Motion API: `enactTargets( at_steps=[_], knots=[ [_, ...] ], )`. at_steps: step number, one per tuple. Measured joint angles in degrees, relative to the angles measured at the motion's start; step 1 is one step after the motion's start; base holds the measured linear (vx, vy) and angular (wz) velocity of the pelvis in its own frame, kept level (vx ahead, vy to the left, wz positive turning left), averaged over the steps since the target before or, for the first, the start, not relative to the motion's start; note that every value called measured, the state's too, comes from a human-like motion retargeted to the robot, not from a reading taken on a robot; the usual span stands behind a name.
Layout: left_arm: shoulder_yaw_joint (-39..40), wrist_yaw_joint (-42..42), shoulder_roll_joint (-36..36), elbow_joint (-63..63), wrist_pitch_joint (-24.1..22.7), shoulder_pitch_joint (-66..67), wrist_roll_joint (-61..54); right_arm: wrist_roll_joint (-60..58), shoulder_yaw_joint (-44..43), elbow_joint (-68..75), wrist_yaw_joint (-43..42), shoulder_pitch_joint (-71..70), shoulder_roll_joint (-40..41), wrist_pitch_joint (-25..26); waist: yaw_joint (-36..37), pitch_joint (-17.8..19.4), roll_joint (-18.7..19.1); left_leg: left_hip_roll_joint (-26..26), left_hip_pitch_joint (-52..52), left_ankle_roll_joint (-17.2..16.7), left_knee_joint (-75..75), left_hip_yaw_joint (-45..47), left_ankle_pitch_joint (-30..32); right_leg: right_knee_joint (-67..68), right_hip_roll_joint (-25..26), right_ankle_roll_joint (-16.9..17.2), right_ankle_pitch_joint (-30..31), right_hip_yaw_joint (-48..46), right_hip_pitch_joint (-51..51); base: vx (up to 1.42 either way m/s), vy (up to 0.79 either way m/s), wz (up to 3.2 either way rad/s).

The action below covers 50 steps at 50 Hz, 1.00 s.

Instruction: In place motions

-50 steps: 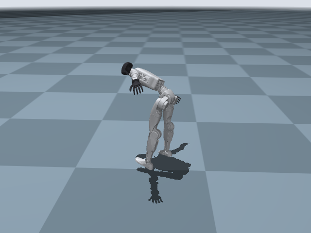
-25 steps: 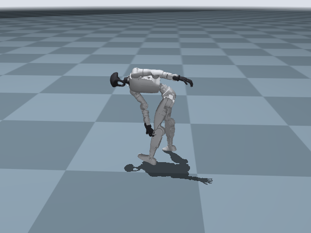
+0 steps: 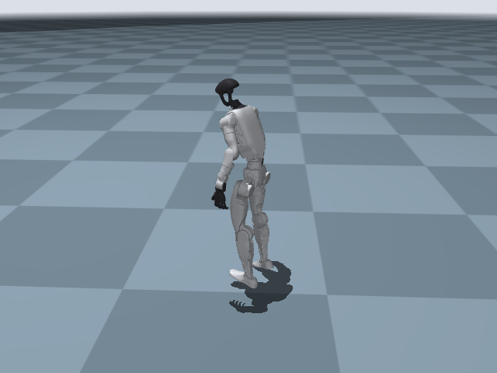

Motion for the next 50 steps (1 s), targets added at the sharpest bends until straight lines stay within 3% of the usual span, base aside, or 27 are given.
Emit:
enactTargets(
  at_steps=[4,10,13,18,26,31,35,39,42,50],
  knots=[
    [-0.6,2.6,-2.8,1.4,-0.7,0.9,0.3,-3.1,-1.1,0.3,-2.2,2.6,1.9,-1.5,-2.7,-7.0,-0.9,-1.1,4.1,0.2,-3.2,1.4,-0.7,-4.9,1.0,-0.2,-2.8,2.3,2.4,0.57,-0.17,-0.54],
    [-1.4,2.1,-11.0,13.1,-1.2,1.3,-2.1,-7.1,-2.4,8.4,-8.5,5.5,4.9,-0.9,-4.5,-15.7,1.6,-0.8,7.5,-0.2,-5.9,3.4,-1.7,-8.8,3.1,-0.7,-4.7,4.8,3.8,0.59,-0.26,-0.57],
    [-2.6,-0.3,-13.4,18.3,-1.2,1.9,-0.7,-5.4,-2.6,12.9,-6.6,7.3,6.6,-0.4,-5.2,-16.4,2.7,0.4,8.7,-0.4,-5.0,4.3,-2.0,-9.1,4.3,-1.0,-6.1,4.9,5.2,0.36,-0.15,-0.19],
    [-2.0,2.8,-17.6,25.3,-2.6,3.7,-1.5,-2.3,-2.8,16.0,0.3,11.5,9.6,-0.4,-6.6,-16.1,2.4,2.3,7.5,-1.8,0.8,4.6,-1.1,-10.0,5.1,-1.7,-7.9,3.1,8.1,0.34,-0.27,0.27],
    [1.8,6.6,-20.0,40.6,-2.1,4.0,-16.1,-5.9,0.2,19.6,-4.1,14.9,11.3,-0.3,-4.4,-19.1,-1.8,2.0,-3.4,-6.1,14.5,3.8,6.4,-11.2,2.5,-2.7,-8.7,-0.1,7.5,0.11,-0.18,0.50],
    [2.8,9.3,-20.6,41.7,-2.3,5.6,-22.3,-10.8,0.9,18.2,-3.2,13.2,9.3,0.8,-2.0,-19.2,-2.9,-0.3,-3.8,-6.3,12.6,4.1,4.5,-10.9,1.7,-3.1,-9.2,-0.2,7.1,0.02,-0.05,0.09],
    [2.5,8.3,-21.4,40.4,-2.8,7.6,-19.0,-13.9,0.1,15.7,-2.3,10.5,7.0,4.3,-1.9,-19.8,-1.2,-2.4,-0.7,-4.6,3.7,-1.9,5.1,-10.8,3.2,-3.2,-9.7,0.3,7.4,0.01,0.03,-0.09],
    [0.7,7.9,-20.9,40.2,-2.3,8.3,-13.0,-13.9,-1.3,13.6,0.5,7.7,5.3,7.1,-3.2,-21.9,1.1,-1.3,1.6,-3.9,-2.5,0.6,4.3,-10.4,4.9,-2.9,-10.6,0.5,6.9,0.02,0.09,0.11],
    [-1.5,7.1,-19.7,39.8,-1.1,7.3,-8.3,-11.2,-2.4,11.8,1.9,6.6,5.1,7.0,-4.5,-23.1,2.2,-0.9,1.6,-4.6,-5.0,-0.5,5.6,-10.2,5.4,-2.5,-11.1,-0.6,6.5,-0.05,0.10,0.51],
    [-5.2,2.2,-15.9,31.5,1.0,3.8,0.9,-2.8,-8.9,5.0,5.5,5.9,7.9,5.2,-2.5,-21.7,0.7,-2.1,2.6,-3.7,-5.9,-1.3,5.7,-9.5,4.0,-2.0,-10.8,-2.0,7.4,-0.11,0.13,0.07]
  ],
)
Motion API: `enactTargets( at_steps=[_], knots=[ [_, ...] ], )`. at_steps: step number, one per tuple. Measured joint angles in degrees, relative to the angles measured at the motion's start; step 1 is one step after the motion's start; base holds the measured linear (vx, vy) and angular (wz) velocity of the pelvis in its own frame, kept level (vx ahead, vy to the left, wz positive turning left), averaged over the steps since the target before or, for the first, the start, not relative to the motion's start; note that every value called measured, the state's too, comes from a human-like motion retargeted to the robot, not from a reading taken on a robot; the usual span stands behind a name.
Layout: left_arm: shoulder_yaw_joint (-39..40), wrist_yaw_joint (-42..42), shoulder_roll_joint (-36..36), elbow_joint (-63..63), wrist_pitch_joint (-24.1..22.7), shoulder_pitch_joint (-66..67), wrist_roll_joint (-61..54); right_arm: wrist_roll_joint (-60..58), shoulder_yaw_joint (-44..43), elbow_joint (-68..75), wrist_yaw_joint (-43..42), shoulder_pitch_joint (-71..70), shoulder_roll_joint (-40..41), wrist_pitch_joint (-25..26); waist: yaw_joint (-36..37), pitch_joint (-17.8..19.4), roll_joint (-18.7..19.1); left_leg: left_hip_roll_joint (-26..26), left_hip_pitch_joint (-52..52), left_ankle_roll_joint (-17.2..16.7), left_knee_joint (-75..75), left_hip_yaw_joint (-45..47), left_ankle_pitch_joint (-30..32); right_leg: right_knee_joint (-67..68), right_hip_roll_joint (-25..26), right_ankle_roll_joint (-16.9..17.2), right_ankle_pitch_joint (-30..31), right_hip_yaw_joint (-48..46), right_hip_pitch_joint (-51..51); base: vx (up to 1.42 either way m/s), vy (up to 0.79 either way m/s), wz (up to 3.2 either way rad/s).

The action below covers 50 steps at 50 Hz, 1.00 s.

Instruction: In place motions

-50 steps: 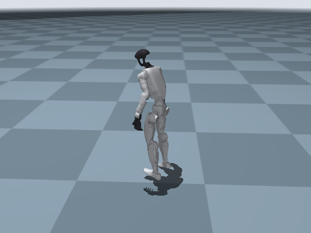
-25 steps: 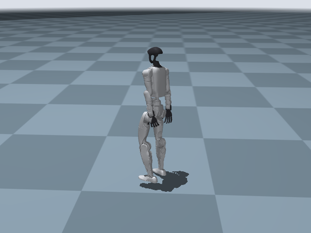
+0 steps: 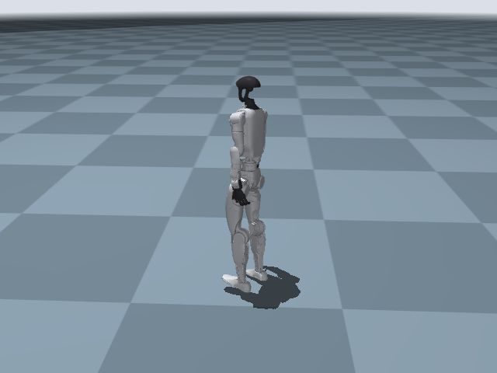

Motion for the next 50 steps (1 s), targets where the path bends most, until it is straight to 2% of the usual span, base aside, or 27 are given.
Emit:
enactTargets(
  at_steps=[5,11,16,27,30,33,40,42,46,50],
  knots=[
    [1.3,-2.0,0.6,-2.5,1.0,0.1,1.5,8.7,-4.6,-6.7,1.0,-5.3,-2.1,2.2,0.3,-0.3,0.3,0.0,0.9,0.7,-1.4,1.6,-0.4,0.6,-0.3,0.3,1.0,1.3,-1.0,-0.10,0.14,-0.43],
    [1.9,-3.4,1.9,1.8,3.9,-0.3,3.5,10.5,-7.0,-22.0,-3.5,-13.5,-9.4,1.4,-0.5,-0.7,0.1,-0.7,1.6,1.8,-2.3,2.5,-0.7,0.5,-0.9,0.8,2.5,2.4,-1.9,-0.06,0.09,-0.33],
    [3.0,-4.0,2.3,5.2,6.4,0.0,4.3,14.5,-7.8,-36.1,-13.5,-18.6,-16.3,0.3,0.0,-1.5,-1.1,-1.6,2.3,2.7,-2.6,2.6,-1.0,0.9,-1.6,0.9,2.8,3.4,-2.3,-0.01,0.02,-0.12],
    [5.8,-4.0,1.1,8.0,5.8,2.2,2.1,16.2,-8.5,-60.5,-40.2,-31.3,-23.0,-3.1,-0.5,-3.9,-2.9,-2.4,3.5,3.8,-2.7,2.2,-1.7,1.0,-1.9,0.9,2.5,3.4,-1.7,0.03,-0.03,0.02],
    [5.9,-4.1,1.1,8.4,5.6,2.1,2.3,13.2,-7.9,-66.4,-45.7,-33.1,-24.9,-3.2,-0.4,-4.4,-3.5,-2.6,3.5,3.9,-2.7,2.2,-1.9,0.9,-2.0,0.9,2.4,3.4,-1.7,0.05,-0.06,0.02],
    [6.0,-3.9,1.0,8.0,5.4,1.9,2.5,6.0,-8.4,-73.3,-47.5,-32.5,-29.4,-4.3,-0.2,-4.5,-4.1,-2.6,3.4,3.8,-2.6,2.1,-2.0,0.9,-2.1,0.9,2.3,3.2,-1.8,0.04,-0.06,0.03],
    [6.2,-3.7,0.6,6.9,5.0,1.0,1.8,-25.8,-8.8,-92.1,-57.4,-28.7,-40.9,-5.4,0.0,-5.1,-4.3,-2.4,2.8,3.6,-2.4,2.1,-2.4,0.8,-2.0,0.9,2.0,3.1,-2.2,0.00,0.00,0.00],
    [6.2,-3.7,0.5,6.5,5.0,0.7,1.7,-30.7,-8.3,-96.5,-60.7,-28.2,-42.9,-7.0,0.1,-5.1,-4.3,-2.4,2.7,3.5,-2.4,2.1,-2.5,0.7,-2.0,0.9,2.0,3.1,-2.2,0.00,0.00,0.00],
    [5.8,-3.5,0.4,5.4,4.8,0.4,1.7,-29.7,-7.0,-100.3,-61.4,-27.7,-43.4,-9.8,0.4,-5.2,-4.2,-2.2,2.7,3.4,-2.4,1.9,-2.5,0.6,-1.9,0.9,1.8,2.8,-2.0,0.00,0.00,0.00],
    [5.8,-3.1,0.4,4.5,4.4,0.4,1.6,-24.3,-7.5,-97.7,-60.2,-27.7,-40.6,-8.0,0.3,-5.2,-4.1,-1.9,2.6,3.2,-2.3,1.7,-2.4,0.4,-1.7,0.9,1.7,2.2,-1.5,0.00,0.00,0.00]
  ],
)
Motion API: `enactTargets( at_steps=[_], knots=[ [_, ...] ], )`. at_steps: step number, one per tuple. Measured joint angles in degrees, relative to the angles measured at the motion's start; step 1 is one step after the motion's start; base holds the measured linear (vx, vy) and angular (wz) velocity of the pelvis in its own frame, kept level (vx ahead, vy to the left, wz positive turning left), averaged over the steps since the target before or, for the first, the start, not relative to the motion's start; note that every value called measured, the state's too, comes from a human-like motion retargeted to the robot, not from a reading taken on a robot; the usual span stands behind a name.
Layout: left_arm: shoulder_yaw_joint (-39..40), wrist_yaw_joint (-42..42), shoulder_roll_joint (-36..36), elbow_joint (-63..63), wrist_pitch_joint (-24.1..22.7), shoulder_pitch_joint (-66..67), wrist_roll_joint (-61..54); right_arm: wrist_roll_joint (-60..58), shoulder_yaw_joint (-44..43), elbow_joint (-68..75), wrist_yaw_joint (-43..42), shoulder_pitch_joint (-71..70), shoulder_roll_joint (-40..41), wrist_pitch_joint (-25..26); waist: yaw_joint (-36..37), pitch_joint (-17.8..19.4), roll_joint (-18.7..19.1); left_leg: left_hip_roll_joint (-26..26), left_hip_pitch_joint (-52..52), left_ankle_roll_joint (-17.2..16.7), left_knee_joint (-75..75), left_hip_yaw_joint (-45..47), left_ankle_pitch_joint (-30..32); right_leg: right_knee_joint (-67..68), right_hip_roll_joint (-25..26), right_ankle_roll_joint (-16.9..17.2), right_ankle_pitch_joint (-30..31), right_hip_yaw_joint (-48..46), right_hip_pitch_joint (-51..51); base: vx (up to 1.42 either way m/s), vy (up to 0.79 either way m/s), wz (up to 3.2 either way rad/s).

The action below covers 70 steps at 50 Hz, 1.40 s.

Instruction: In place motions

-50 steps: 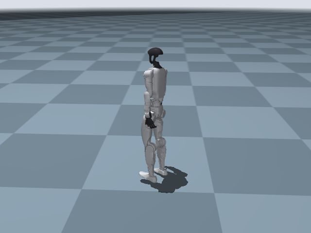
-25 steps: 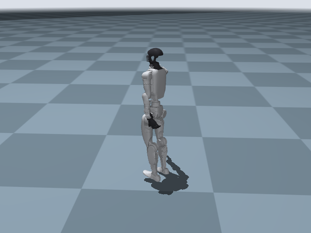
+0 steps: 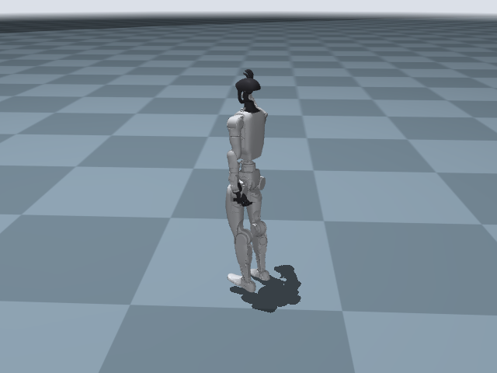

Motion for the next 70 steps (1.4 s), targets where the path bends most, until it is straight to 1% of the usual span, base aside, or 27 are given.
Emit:
enactTargets(
  at_steps=[6,9,12,15,17,19,22,25,27,30,32,35,38,42,47,50,51,53,54,57,59,60,62,65,70],
  knots=[
    [0.6,1.1,0.2,1.0,-0.1,0.1,-1.5,6.3,-2.0,11.8,3.6,-1.2,6.6,7.1,-0.2,-0.2,-0.1,0.3,0.1,-0.2,0.0,0.0,0.1,-0.3,0.3,0.0,-0.2,-0.4,0.5,0.00,0.00,0.00],
    [1.0,0.7,0.4,1.9,0.1,0.4,-1.9,10.0,-2.4,18.1,7.5,-2.1,9.4,10.9,-0.4,-0.5,-0.1,0.3,0.2,-0.2,0.1,0.0,0.1,-0.3,0.4,-0.1,-0.3,-0.5,0.7,0.00,0.00,0.00],
    [1.2,0.6,0.5,2.9,0.4,0.6,-2.0,14.3,-2.9,21.3,12.3,-2.8,12.1,14.9,-0.7,-0.5,-0.1,0.4,0.4,-0.2,0.1,0.0,0.0,-0.3,0.5,-0.1,-0.4,-0.4,0.9,0.00,0.00,0.00],
    [1.2,0.6,0.5,3.8,0.5,0.8,-2.0,19.2,-3.0,22.1,14.4,-3.5,14.9,16.2,-0.8,-0.5,0.0,0.5,0.5,-0.2,0.1,0.2,-0.2,-0.3,0.6,-0.1,-0.5,-0.3,1.0,0.00,0.00,0.00],
    [1.2,0.5,0.4,4.2,0.6,1.0,-1.8,23.3,-2.2,21.4,13.7,-4.2,16.5,14.9,-0.9,-0.7,0.2,0.6,0.6,-0.2,0.1,0.3,-0.2,-0.3,0.7,-0.2,-0.4,0.0,0.9,0.00,0.00,0.00],
    [1.2,0.4,0.3,4.5,0.6,1.2,-1.7,26.0,-0.9,20.2,12.7,-4.7,17.1,12.1,-1.0,-0.8,0.4,0.7,0.6,-0.2,0.1,0.5,-0.4,-0.3,0.8,-0.2,-0.4,0.2,0.7,0.00,0.00,0.00],
    [1.1,0.3,0.1,4.7,0.7,1.3,-1.5,24.4,1.1,17.6,10.7,-5.2,16.1,8.9,-1.0,-0.9,0.8,0.8,0.7,-0.1,0.0,0.8,-0.5,-0.2,0.8,-0.3,-0.4,0.7,0.5,0.00,0.00,0.00],
    [0.9,0.1,0.0,4.4,0.7,1.2,-1.2,17.4,3.0,13.8,9.2,-5.3,12.9,7.0,-1.0,-0.8,0.9,0.7,0.8,-0.1,-0.1,1.1,-0.6,-0.1,0.7,-0.3,-0.3,1.0,0.3,0.00,0.00,0.00],
    [0.6,0.2,-0.1,4.1,0.7,1.1,-1.1,11.0,4.6,11.0,7.2,-5.5,10.0,4.1,-0.8,-0.8,1.0,0.6,0.8,-0.1,-0.1,1.2,-0.7,-0.1,0.7,-0.4,-0.3,1.2,0.2,0.00,0.00,0.00],
    [0.3,0.1,-0.3,3.5,0.6,0.6,-1.1,0.8,7.0,7.1,1.7,-6.2,5.8,-1.6,-0.6,-0.7,1.2,0.5,0.9,-0.1,-0.2,1.3,-0.8,0.0,0.5,-0.4,-0.2,1.4,0.1,0.00,0.00,0.00],
    [0.2,0.2,-0.4,3.0,0.6,0.3,-1.1,-4.8,8.1,5.1,-0.3,-6.6,3.7,-5.1,-0.4,-0.7,1.2,0.5,0.9,-0.1,-0.2,1.4,-0.8,0.0,0.5,-0.4,-0.2,1.5,0.0,0.00,0.00,0.00],
    [-0.2,0.4,-0.6,2.2,0.4,-0.1,-1.2,-7.4,9.4,3.2,-2.0,-6.7,1.9,-8.4,-0.3,-0.7,1.3,0.4,0.8,-0.1,-0.1,1.2,-0.8,-0.1,0.4,-0.4,-0.2,1.2,0.1,0.00,0.00,0.00],
    [-0.4,0.3,-0.8,1.3,0.2,-0.5,-1.1,-5.6,9.0,3.3,-1.6,-6.1,2.1,-7.4,-0.2,-0.6,1.3,0.3,0.7,-0.1,-0.1,0.8,-0.7,-0.1,0.4,-0.3,-0.3,0.9,0.3,0.00,0.00,0.00],
    [-0.6,0.4,-1.0,0.6,-0.1,-0.7,-1.0,-2.2,5.6,5.5,-0.4,-4.5,5.1,-1.6,-0.3,-0.8,1.3,0.2,0.4,-0.1,0.0,0.2,-0.7,-0.2,0.3,-0.2,-0.4,0.3,0.5,0.00,0.00,0.00],
    [-0.6,0.5,-0.9,1.3,-0.1,-0.5,-1.0,5.8,1.7,12.1,1.1,-3.6,10.7,5.4,-0.1,-1.1,1.0,-0.1,0.1,0.0,0.1,-0.3,-0.7,-0.3,0.1,-0.1,-0.4,-0.1,0.6,0.00,0.00,0.00],
    [-0.4,0.4,-0.7,2.3,0.1,-0.4,-1.2,11.2,-0.3,16.5,2.1,-4.0,15.7,7.7,0.0,-1.1,0.8,-0.1,0.2,0.0,0.1,-0.3,-0.7,-0.3,0.1,-0.1,-0.4,-0.2,0.6,0.00,0.00,0.00],
    [-0.2,0.4,-0.7,2.8,0.2,-0.4,-1.3,14.7,-0.8,17.8,2.2,-4.6,17.6,8.2,0.1,-1.0,0.7,-0.1,0.2,0.0,0.1,-0.3,-0.7,-0.3,0.0,-0.1,-0.3,-0.1,0.6,0.00,0.00,0.00],
    [0.2,0.3,-0.6,3.6,0.3,-0.4,-1.5,22.8,-1.3,19.7,3.0,-5.5,20.7,8.5,0.2,-1.0,0.6,-0.1,0.3,0.0,0.1,-0.2,-0.8,-0.2,0.0,-0.2,-0.3,0.0,0.6,0.00,0.00,0.00],
    [0.4,0.2,-0.6,4.0,0.3,-0.3,-1.6,27.2,-1.4,20.3,4.1,-5.8,21.8,7.8,0.2,-1.0,0.6,-0.1,0.3,0.0,0.0,-0.2,-0.8,-0.2,0.1,-0.2,-0.3,0.0,0.5,0.00,0.00,0.00],
    [0.7,0.0,-0.8,4.9,0.5,0.1,-1.7,37.6,-1.1,21.0,7.8,-6.3,23.8,3.8,0.1,-1.0,0.8,0.0,0.3,0.0,-0.1,0.0,-0.8,-0.2,0.1,-0.2,-0.2,0.2,0.3,0.00,0.00,0.00],
    [0.7,-0.1,-0.8,5.3,0.6,0.4,-1.7,39.7,-0.1,20.7,8.1,-6.2,23.4,1.1,0.0,-1.0,0.9,0.0,0.3,0.1,-0.1,0.2,-0.8,-0.2,0.2,-0.2,-0.1,0.4,0.1,0.00,0.00,0.00],
    [0.7,-0.1,-0.8,5.4,0.6,0.5,-1.6,39.1,0.6,20.5,7.8,-6.0,22.6,0.0,0.0,-1.0,1.0,0.1,0.2,0.1,-0.2,0.4,-0.8,-0.1,0.2,-0.2,-0.1,0.5,0.0,0.00,0.00,0.00],
    [0.6,-0.1,-0.8,5.7,0.7,0.7,-1.2,32.6,2.1,19.3,7.1,-5.3,19.6,-1.0,-0.1,-0.9,1.1,0.1,0.3,0.1,-0.2,0.6,-0.9,-0.1,0.2,-0.2,0.0,0.8,-0.1,0.01,0.01,-0.09],
    [0.4,-0.2,-0.9,5.8,0.9,0.6,-0.7,18.8,4.5,16.3,6.5,-4.4,13.9,-2.0,0.1,-0.4,1.4,0.1,0.6,0.2,-0.3,1.1,-1.0,0.0,0.2,-0.3,0.2,1.4,-0.3,0.00,0.01,-0.06],
    [-0.1,-0.2,-1.1,4.9,0.9,0.3,-0.9,-4.8,8.9,10.3,0.8,-4.5,4.9,-6.3,0.1,0.2,1.7,0.1,0.9,0.2,-0.3,1.5,-1.2,0.0,0.1,-0.4,0.4,2.0,-0.4,0.00,0.00,0.00]
  ],
)
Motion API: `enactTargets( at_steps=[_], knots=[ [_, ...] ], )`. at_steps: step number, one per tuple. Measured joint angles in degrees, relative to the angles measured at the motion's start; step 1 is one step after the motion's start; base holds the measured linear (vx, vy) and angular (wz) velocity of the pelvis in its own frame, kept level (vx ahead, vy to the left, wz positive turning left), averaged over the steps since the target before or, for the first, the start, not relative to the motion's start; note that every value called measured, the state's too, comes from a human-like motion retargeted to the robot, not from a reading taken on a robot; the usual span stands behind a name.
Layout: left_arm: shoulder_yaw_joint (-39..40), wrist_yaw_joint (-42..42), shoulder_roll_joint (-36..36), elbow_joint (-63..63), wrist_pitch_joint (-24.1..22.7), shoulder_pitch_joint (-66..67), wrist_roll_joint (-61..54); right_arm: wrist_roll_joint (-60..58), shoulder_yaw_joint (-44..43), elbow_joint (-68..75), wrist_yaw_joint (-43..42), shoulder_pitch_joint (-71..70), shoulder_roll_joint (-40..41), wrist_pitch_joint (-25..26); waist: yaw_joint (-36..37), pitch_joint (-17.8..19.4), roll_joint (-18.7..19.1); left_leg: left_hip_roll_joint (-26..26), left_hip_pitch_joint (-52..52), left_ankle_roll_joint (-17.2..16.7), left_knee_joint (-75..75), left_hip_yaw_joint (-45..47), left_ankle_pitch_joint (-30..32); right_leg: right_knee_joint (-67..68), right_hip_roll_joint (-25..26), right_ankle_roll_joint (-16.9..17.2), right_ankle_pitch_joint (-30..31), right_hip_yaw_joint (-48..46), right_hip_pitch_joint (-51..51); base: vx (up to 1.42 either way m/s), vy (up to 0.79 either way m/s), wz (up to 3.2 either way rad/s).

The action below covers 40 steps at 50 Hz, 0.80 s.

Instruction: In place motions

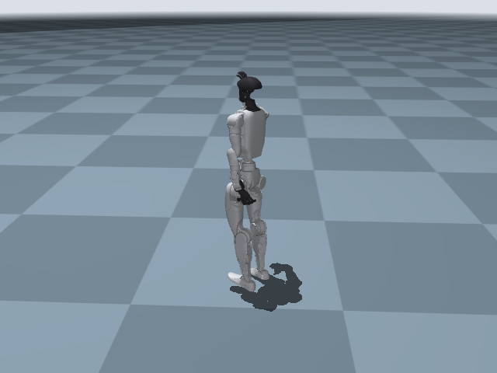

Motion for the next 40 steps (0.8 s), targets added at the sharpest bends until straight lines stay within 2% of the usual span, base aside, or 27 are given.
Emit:
enactTargets(
  at_steps=[3,6,12,15,20,23,25,29,30,32,34,35,37,38,40],
  knots=[
    [-0.3,0.1,-0.2,-1.1,-0.2,-0.5,-0.1,-4.9,0.5,-2.6,-0.2,0.5,-2.4,0.2,-0.2,0.4,0.2,0.0,0.0,0.0,0.0,-0.1,0.0,0.0,0.0,0.0,0.1,-0.1,0.1,0.00,0.00,0.00],
    [-0.9,0.2,-0.4,-2.6,-0.4,-1.2,-0.1,-3.6,-1.1,-2.6,0.2,2.1,-0.5,2.3,-0.2,1.0,0.5,0.1,-0.1,0.0,0.1,-0.3,0.1,0.0,0.1,0.0,0.1,-0.3,0.3,0.00,0.00,0.00],
    [-1.8,0.4,-0.1,-5.0,-0.9,-2.2,-0.2,13.2,-6.6,6.1,2.7,7.5,9.6,5.4,0.0,1.6,0.4,0.2,-0.5,-0.2,0.2,-0.8,0.4,-0.2,0.1,0.1,0.1,-1.0,0.6,-0.01,0.00,0.01],
    [-2.1,0.5,0.2,-5.2,-1.0,-2.4,-0.2,22.8,-8.5,13.7,8.2,11.0,14.7,5.1,0.1,1.9,0.2,0.1,-0.5,-0.2,0.3,-0.9,0.4,-0.2,0.1,0.0,0.1,-1.1,0.7,-0.06,0.02,0.03],
    [-2.8,0.2,0.6,-4.1,-0.6,-2.8,0.3,24.8,-10.1,26.6,28.0,22.8,21.0,1.4,1.1,2.7,-0.4,0.0,-0.5,-0.3,0.3,-0.8,0.4,-0.2,0.0,0.0,0.1,-1.1,0.8,0.00,0.00,0.00],
    [-2.8,0.3,0.5,-3.4,-0.3,-2.5,0.5,22.8,-7.3,36.4,41.8,30.8,24.5,4.6,1.5,2.8,-0.7,0.0,-0.7,-0.3,0.3,-1.0,0.5,-0.3,-0.1,0.0,0.0,-1.4,0.8,0.00,0.00,0.00],
    [-2.6,0.4,0.1,-2.8,-0.2,-2.0,0.3,18.6,-4.7,44.6,51.5,35.2,26.7,7.3,1.5,2.8,-0.8,0.0,-0.9,-0.4,0.3,-1.1,0.5,-0.4,0.0,0.0,0.0,-1.5,0.7,0.00,0.00,0.00],
    [-2.0,0.1,-1.2,-1.2,0.0,-1.1,-0.5,1.2,0.6,68.1,67.9,38.4,29.3,8.0,0.5,3.2,-0.1,0.3,-0.9,-0.5,0.3,-1.2,0.4,-0.4,0.3,0.0,-0.2,-1.5,0.9,0.00,0.00,0.00],
    [-2.1,0.1,-1.5,-0.6,0.2,-1.0,-0.5,-4.1,1.9,75.3,69.4,38.2,30.0,9.3,0.5,3.4,0.2,0.4,-0.8,-0.5,0.4,-1.1,0.4,-0.4,0.4,0.0,-0.2,-1.4,1.0,0.00,0.00,0.00],
    [-2.6,0.4,-2.1,0.5,0.7,-1.2,0.0,-12.1,3.1,91.4,65.3,36.8,32.1,15.1,0.6,3.6,1.1,0.7,-0.8,-0.5,0.4,-1.2,0.3,-0.5,0.7,0.0,-0.3,-1.4,1.2,0.00,0.00,0.00],
    [-2.4,1.1,-2.7,1.3,1.2,-1.6,1.0,-12.5,1.9,105.6,62.8,36.1,34.1,19.2,0.7,3.6,1.8,0.7,-1.0,-0.5,0.5,-1.4,0.3,-0.6,0.8,0.1,-0.4,-1.6,1.3,0.00,0.00,0.00],
    [-2.0,1.6,-2.9,1.5,1.4,-1.9,1.6,-11.0,0.3,111.0,63.3,36.4,35.0,20.4,0.7,3.6,2.0,0.7,-1.2,-0.5,0.6,-1.6,0.3,-0.7,0.8,0.1,-0.4,-1.8,1.3,0.02,0.05,0.24],
    [-0.4,2.6,-2.9,1.4,1.6,-2.7,2.9,-3.5,-4.5,111.8,66.9,40.5,37.4,22.8,1.5,3.8,2.0,0.4,-1.4,-0.6,0.7,-1.8,0.3,-0.7,0.5,0.1,-0.7,-2.0,1.5,0.02,0.02,-0.15],
    [0.8,2.9,-2.6,1.4,1.6,-3.1,3.7,0.9,-7.6,111.8,67.3,42.2,38.4,23.7,3.2,3.8,1.7,0.4,-1.5,-0.7,0.7,-0.5,0.2,-0.4,0.6,-0.1,-1.0,-0.7,1.3,0.03,0.02,-0.21],
    [2.4,2.7,-0.8,2.1,1.6,-4.2,5.4,11.0,-13.5,111.8,67.2,44.2,39.1,23.9,2.1,3.9,1.5,-0.2,-1.7,-0.7,0.9,-2.6,0.5,-0.8,0.1,0.0,-0.9,-3.0,1.9,0.02,-0.01,0.54]
  ],
)
